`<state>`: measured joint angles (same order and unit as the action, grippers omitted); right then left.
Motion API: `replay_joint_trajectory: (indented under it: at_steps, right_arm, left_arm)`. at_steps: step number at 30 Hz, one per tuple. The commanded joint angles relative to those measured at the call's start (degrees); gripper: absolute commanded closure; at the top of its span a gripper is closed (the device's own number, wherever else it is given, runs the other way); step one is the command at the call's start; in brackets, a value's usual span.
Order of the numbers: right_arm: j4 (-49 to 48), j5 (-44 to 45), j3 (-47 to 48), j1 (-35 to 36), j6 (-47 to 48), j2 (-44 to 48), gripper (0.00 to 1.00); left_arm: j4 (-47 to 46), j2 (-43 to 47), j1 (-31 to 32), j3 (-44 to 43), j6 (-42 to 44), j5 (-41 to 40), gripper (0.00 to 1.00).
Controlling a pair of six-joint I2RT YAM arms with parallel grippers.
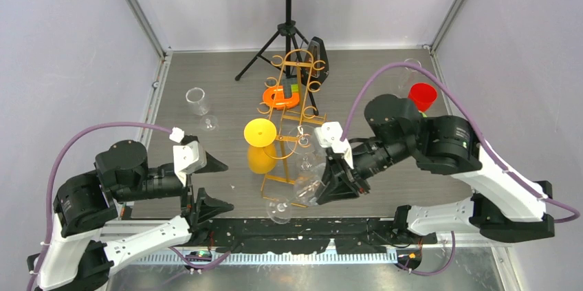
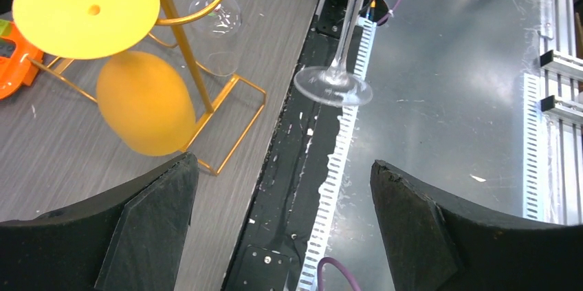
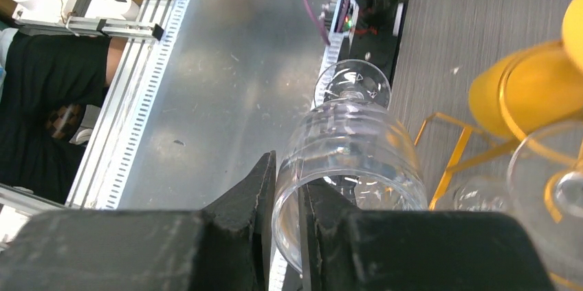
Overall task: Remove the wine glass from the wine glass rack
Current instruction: Place the wine glass at the center of the board.
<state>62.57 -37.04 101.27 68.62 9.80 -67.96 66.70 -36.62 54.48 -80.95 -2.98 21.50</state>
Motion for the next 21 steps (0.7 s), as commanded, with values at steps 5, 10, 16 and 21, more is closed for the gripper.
replay_joint_trajectory:
  at_steps: [5, 10, 16, 21]
  right_arm:
    - [2.73, 8.97, -8.69, 0.24, -11.30, 12.14, 0.94]
    - [7.82, 23.38, -10.93, 0.28, -19.76, 16.71, 0.94]
    - [12.04, 41.55, -14.89, 0.29, -28.36, 17.55, 0.94]
    - [12.50, 52.35, -19.46, -2.27, -31.86, 15.78, 0.94]
  left_arm:
    - [-3.33, 2.47, -0.11, 1.21, -1.06, -2.40, 0.07]
    - [-6.11, 4.60, -0.08, 4.05, -2.39, -2.74, 0.04]
    - [-7.18, 4.93, -0.09, 6.54, -3.00, -6.13, 0.01]
    - [-8.12, 5.58, -0.08, 8.55, -3.76, -10.01, 0.00]
